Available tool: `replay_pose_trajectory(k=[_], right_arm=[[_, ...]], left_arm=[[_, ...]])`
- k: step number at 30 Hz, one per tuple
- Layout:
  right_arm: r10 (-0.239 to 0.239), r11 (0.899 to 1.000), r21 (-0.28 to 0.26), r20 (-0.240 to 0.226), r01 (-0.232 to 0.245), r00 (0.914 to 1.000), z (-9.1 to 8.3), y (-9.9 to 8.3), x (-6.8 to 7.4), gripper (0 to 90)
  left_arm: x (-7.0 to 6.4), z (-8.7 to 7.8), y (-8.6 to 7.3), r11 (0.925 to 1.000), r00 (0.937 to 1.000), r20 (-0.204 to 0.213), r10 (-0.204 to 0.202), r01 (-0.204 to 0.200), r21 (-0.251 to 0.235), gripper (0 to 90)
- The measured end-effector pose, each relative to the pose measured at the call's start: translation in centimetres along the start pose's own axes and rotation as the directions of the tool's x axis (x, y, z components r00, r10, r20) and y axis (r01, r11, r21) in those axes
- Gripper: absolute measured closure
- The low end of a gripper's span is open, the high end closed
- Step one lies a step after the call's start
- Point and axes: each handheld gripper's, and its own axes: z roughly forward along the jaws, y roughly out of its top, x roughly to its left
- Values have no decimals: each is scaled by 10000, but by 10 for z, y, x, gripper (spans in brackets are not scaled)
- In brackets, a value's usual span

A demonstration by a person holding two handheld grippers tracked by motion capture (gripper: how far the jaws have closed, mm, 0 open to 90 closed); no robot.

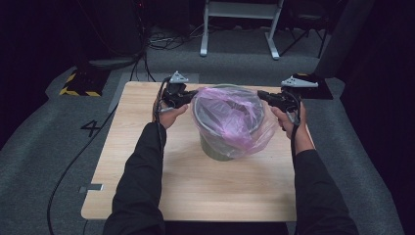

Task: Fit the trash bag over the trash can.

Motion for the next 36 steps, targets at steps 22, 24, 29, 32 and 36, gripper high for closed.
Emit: replay_pose_trajectory(k=[22, 24, 29, 32, 36], right_arm=[[1207, 9854, 1180, 252, -1229, 9924, 29, -47, -23, 900], [1214, 9838, 1296, 279, -1240, 9922, 30, -53, -24, 900], [1221, 9824, 1398, 235, -1242, 9922, 27, -66, -24, 899], [1167, 9828, 1411, 243, -1190, 9929, 26, -72, -23, 896], [1138, 9838, 1358, 285, -1166, 9931, 21, -76, -23, 888]], left_arm=[[6, 44, -41, 9853, 9901, 480, -1321, 1258, 1157, 897], [7, 44, -48, 9845, 9901, 396, -1346, 1291, 1189, 897], [8, 39, -60, 9848, 9904, 455, -1307, 1243, 1216, 892], [10, 35, -66, 9855, 9916, 348, -1242, 1192, 1211, 872], [10, 28, -77, 9862, 9915, 351, -1254, 1208, 1133, 837]])
